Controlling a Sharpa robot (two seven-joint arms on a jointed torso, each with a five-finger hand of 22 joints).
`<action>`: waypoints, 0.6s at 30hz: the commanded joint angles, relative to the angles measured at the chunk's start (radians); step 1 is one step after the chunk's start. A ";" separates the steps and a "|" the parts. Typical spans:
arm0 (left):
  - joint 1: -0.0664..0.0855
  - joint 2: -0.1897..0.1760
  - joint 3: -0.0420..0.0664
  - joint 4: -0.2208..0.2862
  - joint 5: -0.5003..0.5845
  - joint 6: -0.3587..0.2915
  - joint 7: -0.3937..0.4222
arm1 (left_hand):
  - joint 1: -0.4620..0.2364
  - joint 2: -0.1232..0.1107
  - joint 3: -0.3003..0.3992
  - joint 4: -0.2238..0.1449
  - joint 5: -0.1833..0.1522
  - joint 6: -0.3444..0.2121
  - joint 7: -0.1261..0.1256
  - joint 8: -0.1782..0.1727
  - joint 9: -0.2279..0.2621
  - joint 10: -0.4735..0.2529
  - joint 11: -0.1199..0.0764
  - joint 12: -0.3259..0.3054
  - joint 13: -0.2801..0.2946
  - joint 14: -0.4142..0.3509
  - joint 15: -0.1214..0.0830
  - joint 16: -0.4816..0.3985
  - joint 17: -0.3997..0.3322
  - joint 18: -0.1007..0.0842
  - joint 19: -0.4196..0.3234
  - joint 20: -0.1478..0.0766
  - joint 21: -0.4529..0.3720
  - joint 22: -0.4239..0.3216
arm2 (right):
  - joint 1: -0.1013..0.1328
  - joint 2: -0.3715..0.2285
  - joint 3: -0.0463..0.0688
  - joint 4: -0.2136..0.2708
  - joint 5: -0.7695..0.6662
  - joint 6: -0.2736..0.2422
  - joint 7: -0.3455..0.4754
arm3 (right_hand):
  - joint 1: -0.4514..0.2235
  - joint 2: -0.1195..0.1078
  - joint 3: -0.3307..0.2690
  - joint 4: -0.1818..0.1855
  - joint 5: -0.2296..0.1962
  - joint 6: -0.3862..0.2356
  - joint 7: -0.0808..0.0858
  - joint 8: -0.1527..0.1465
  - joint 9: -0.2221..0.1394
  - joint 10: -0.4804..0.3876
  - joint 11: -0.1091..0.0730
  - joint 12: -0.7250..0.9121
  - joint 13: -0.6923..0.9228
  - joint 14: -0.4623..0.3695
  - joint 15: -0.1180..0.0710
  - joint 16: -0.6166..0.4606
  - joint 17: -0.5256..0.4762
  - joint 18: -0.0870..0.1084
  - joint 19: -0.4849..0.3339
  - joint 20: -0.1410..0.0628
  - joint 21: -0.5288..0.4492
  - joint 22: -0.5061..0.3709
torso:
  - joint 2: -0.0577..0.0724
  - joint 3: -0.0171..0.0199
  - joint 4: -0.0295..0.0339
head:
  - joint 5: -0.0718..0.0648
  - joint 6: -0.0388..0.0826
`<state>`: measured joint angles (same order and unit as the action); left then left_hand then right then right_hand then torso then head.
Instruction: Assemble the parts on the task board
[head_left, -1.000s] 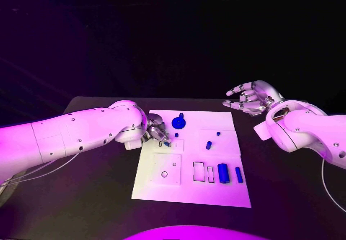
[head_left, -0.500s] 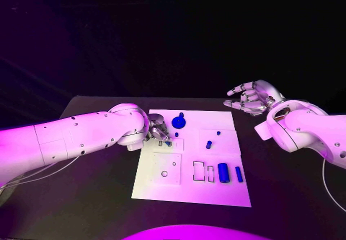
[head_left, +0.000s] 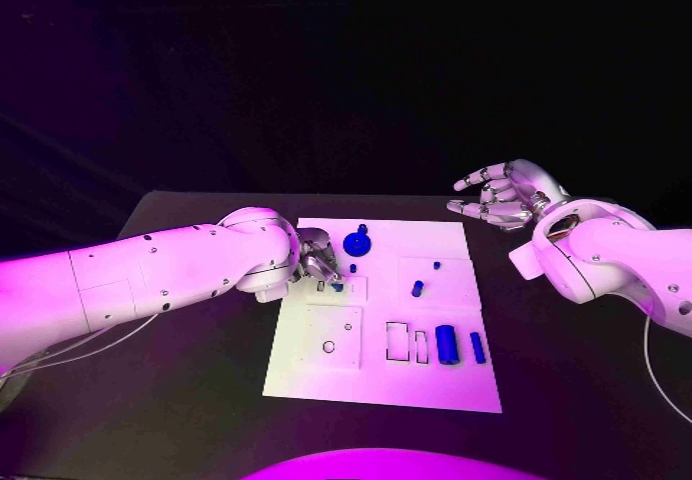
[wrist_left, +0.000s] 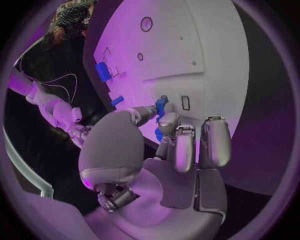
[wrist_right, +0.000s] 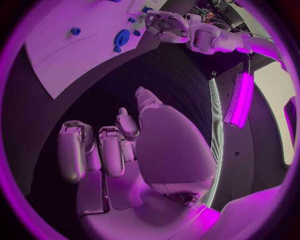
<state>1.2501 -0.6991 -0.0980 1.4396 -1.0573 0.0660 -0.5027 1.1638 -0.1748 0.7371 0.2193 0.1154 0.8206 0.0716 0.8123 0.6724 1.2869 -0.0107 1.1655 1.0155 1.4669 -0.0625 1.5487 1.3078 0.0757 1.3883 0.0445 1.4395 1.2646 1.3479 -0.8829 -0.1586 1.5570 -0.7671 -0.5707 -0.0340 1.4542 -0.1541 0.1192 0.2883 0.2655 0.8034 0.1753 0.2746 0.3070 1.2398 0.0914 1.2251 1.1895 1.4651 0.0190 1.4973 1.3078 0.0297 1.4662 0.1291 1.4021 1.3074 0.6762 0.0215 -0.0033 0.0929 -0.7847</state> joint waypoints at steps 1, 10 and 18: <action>0.000 0.001 0.001 0.005 -0.004 0.007 0.005 | 0.002 0.004 0.195 -0.190 0.007 0.004 -0.007 0.006 0.003 0.006 0.000 0.003 0.001 0.095 -0.005 0.004 0.237 -0.010 0.007 0.001 0.007 0.002 | -0.001 0.000 0.000 0.000 -0.007 0.005 0.006 | -0.012 -0.001 0.009 0.001 0.005 -0.006 0.000 0.006 -0.001 0.000 -0.002 -0.001 0.001 0.070 -0.005 -0.006 0.121 0.011 0.012 -0.010 -0.006 0.190 | -0.001 0.0000 0.0003 | 0.000 -0.001; 0.000 0.001 0.000 0.010 -0.020 0.008 0.002 | 0.002 0.003 0.198 -0.191 0.008 0.006 -0.007 0.006 0.003 0.005 0.000 -0.001 -0.005 0.095 -0.005 0.003 0.236 -0.010 0.008 0.001 0.007 0.003 | -0.002 0.001 0.000 -0.001 -0.007 0.008 0.006 | -0.012 -0.001 0.009 0.001 0.005 -0.006 0.000 0.006 -0.001 0.000 -0.002 -0.001 0.001 0.070 -0.005 -0.006 0.121 0.011 0.012 -0.010 -0.006 0.190 | 0.000 -0.0003 0.0005 | -0.001 -0.003; -0.001 -0.001 0.000 0.012 -0.036 0.026 -0.002 | 0.002 0.003 0.199 -0.191 0.008 0.006 -0.007 0.006 0.003 0.005 -0.001 -0.001 -0.005 0.095 -0.006 0.003 0.235 -0.011 0.008 0.001 0.008 0.005 | -0.003 0.002 0.000 -0.003 -0.007 0.009 0.005 | -0.013 -0.001 0.010 0.001 0.006 -0.005 0.000 0.007 -0.001 0.001 -0.002 -0.001 0.000 0.069 -0.005 -0.006 0.120 0.011 0.012 -0.010 -0.006 0.190 | 0.000 -0.0002 0.0002 | 0.000 -0.006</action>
<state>1.2497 -0.7011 -0.0980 1.4482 -1.0770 0.0700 -0.5055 1.1593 -0.1793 0.7371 0.2192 0.1195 0.8235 0.0692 0.8152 0.6749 1.2869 -0.0106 1.1655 1.0110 1.4668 -0.0624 1.5487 1.3076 0.0757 1.3883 0.0445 1.4435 1.2687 1.3455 -0.8818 -0.1586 1.5543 -0.7671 -0.5702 -0.0344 1.4502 -0.1581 0.1249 0.2882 0.2654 0.8034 0.1753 0.2746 0.3071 1.2398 0.0914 1.2251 1.1896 1.4649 0.0192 1.4973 1.3075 0.0296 1.4662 0.1291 1.4021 1.3075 0.6761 0.0211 -0.0030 0.0924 -0.7899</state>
